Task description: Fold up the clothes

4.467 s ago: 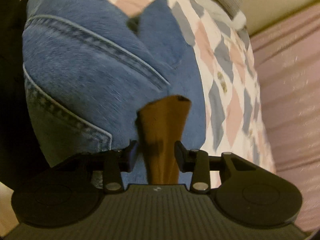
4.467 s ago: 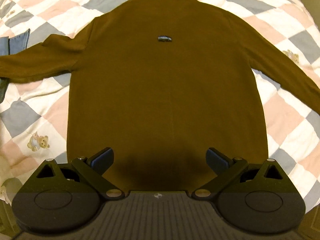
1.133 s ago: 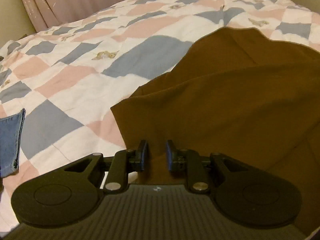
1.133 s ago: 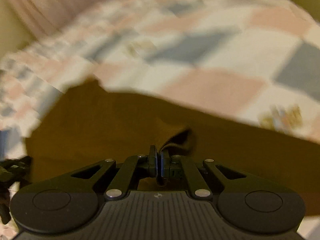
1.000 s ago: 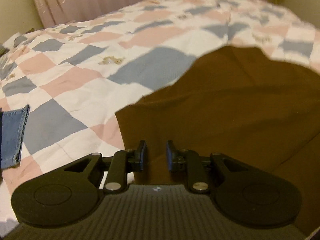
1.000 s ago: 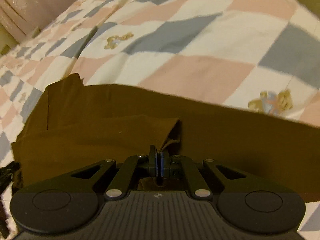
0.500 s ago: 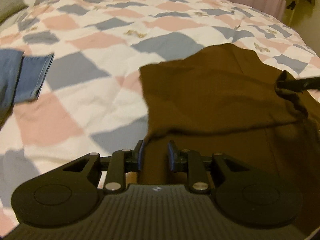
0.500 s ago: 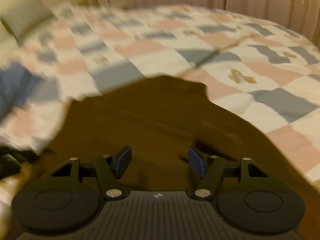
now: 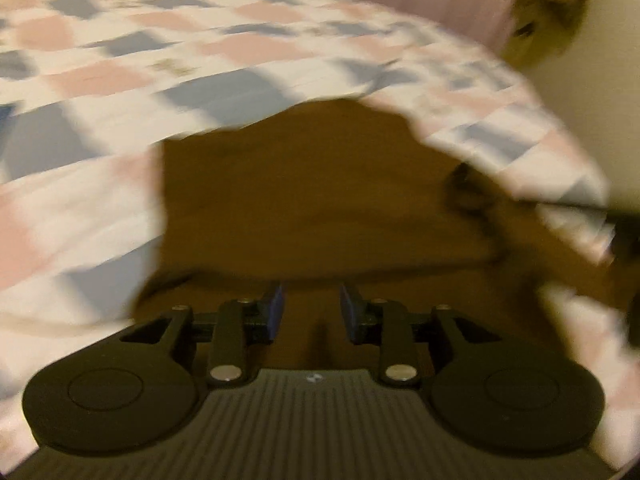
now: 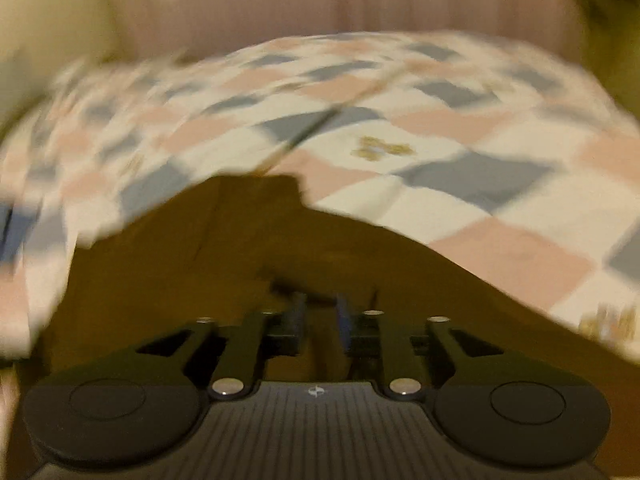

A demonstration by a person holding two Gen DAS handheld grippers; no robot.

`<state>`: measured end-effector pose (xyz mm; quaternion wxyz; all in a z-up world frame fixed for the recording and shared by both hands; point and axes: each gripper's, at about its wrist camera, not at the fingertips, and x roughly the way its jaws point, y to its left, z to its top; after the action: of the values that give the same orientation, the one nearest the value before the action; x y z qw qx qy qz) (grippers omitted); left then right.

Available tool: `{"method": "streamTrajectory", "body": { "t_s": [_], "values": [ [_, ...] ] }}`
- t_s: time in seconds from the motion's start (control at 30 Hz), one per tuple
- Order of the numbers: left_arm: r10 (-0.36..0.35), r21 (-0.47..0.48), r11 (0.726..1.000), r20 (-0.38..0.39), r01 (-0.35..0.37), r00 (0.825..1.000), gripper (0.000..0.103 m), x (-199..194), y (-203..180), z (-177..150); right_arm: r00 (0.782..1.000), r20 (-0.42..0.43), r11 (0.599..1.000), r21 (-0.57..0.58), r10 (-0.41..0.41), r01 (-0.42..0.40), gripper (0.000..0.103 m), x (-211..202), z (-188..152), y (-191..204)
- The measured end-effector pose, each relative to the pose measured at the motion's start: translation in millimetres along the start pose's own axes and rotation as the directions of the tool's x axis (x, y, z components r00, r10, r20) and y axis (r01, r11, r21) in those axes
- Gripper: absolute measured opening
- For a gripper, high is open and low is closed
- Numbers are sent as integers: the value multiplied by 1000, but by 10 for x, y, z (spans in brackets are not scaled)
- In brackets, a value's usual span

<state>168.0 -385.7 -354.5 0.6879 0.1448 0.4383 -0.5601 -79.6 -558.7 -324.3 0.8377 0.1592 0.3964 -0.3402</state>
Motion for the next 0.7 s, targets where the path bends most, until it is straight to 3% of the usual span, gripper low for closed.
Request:
{"method": "streamTrajectory", "body": {
  "t_s": [0.07, 0.13, 0.17, 0.27, 0.37, 0.43, 0.47, 0.5, 0.6, 0.67, 0.7],
  "values": [
    [-77, 93, 993, 7, 76, 997, 27, 198, -200, 304, 999, -11, 989, -140, -52, 50, 36, 66, -99, 170],
    [-143, 221, 965, 0, 139, 990, 33, 424, -435, 593, 995, -5, 968, -231, -104, 100, 36, 158, -176, 266],
    [-171, 273, 947, -20, 170, 985, 40, 548, -553, 716, 994, -1, 965, -241, -107, 104, 36, 180, -204, 272],
    [-263, 366, 886, -107, 283, 959, 42, 924, -877, 1007, 995, 11, 962, -254, -102, 101, 36, 228, -278, 281],
    [-280, 422, 840, -200, 341, 939, 45, 1334, -1149, 1137, 995, 24, 952, -288, -97, 100, 33, 292, -325, 299],
    [-257, 423, 838, -249, 344, 934, 33, 1564, -1216, 1153, 996, 27, 942, -323, -85, 89, 16, 331, -349, 311],
    [-259, 403, 842, -280, 358, 924, 7, 1660, -1227, 1168, 996, 33, 932, -349, -88, 94, 2, 332, -371, 320],
    [-270, 372, 850, -299, 373, 915, 0, 1708, -1224, 1192, 994, 45, 922, -371, -97, 107, 2, 312, -396, 323],
    [-336, 219, 891, -270, 397, 902, 0, 1670, -1108, 1300, 992, 73, 913, -390, -102, 123, 2, 208, -474, 267],
    [-351, 95, 919, -243, 383, 904, 0, 1673, -944, 1345, 993, 70, 908, -402, -95, 116, 2, 187, -530, 225],
    [-322, 77, 933, -255, 351, 912, 0, 1733, -903, 1315, 993, 69, 906, -408, -92, 112, 2, 177, -558, 204]
  ]
}}
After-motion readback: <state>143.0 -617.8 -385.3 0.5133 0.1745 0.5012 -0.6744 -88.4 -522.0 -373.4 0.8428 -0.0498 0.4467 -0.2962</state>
